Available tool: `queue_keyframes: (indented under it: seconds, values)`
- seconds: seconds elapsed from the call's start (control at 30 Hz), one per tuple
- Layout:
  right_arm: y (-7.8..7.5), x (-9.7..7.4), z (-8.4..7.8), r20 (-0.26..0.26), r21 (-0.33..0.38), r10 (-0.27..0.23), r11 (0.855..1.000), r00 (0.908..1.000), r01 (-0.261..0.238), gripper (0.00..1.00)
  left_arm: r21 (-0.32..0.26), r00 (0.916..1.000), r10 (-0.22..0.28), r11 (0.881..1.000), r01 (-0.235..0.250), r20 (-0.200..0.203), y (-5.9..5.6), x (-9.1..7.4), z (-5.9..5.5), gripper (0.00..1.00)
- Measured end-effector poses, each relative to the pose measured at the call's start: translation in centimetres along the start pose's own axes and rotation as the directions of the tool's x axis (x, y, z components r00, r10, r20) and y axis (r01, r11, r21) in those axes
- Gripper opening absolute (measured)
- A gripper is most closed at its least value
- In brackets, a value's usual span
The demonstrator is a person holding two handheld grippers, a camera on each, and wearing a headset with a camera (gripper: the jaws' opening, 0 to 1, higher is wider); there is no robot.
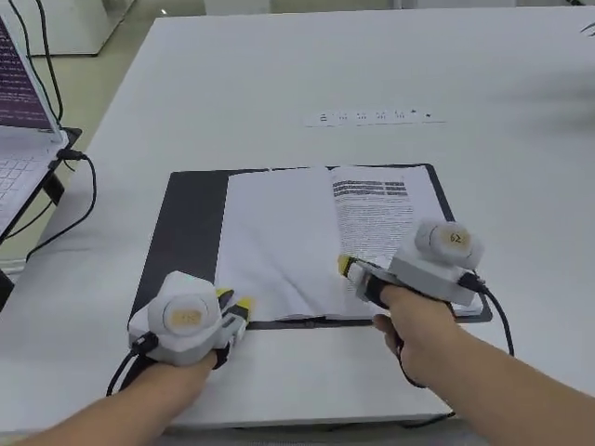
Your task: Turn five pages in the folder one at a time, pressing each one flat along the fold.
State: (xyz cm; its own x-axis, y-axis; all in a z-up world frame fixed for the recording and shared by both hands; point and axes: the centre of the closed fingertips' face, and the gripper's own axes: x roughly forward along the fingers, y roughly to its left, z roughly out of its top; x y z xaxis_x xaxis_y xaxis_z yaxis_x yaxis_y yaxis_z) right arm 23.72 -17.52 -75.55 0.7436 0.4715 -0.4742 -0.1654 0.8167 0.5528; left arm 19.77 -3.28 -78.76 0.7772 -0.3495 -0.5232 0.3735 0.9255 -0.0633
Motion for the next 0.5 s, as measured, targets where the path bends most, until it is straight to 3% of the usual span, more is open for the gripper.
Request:
queue_keyframes:
  seconds: [0.17,0.5]
  values:
    - [0.0,1.9,1.9,0.003,-0.139,0.047,0.989,0.9989,-0.046,0.0,-0.019,0.9998,0.021,1.0,-0.021,-0.001,-0.1,0.0,0.0,0.14]
    - [-0.9,5.7,3.4,-0.021,-0.233,0.062,0.97,0.9979,-0.065,0.0,-0.041,0.9992,0.039,0.998,-0.039,0.006,0.0,0.0,-0.1,0.13]
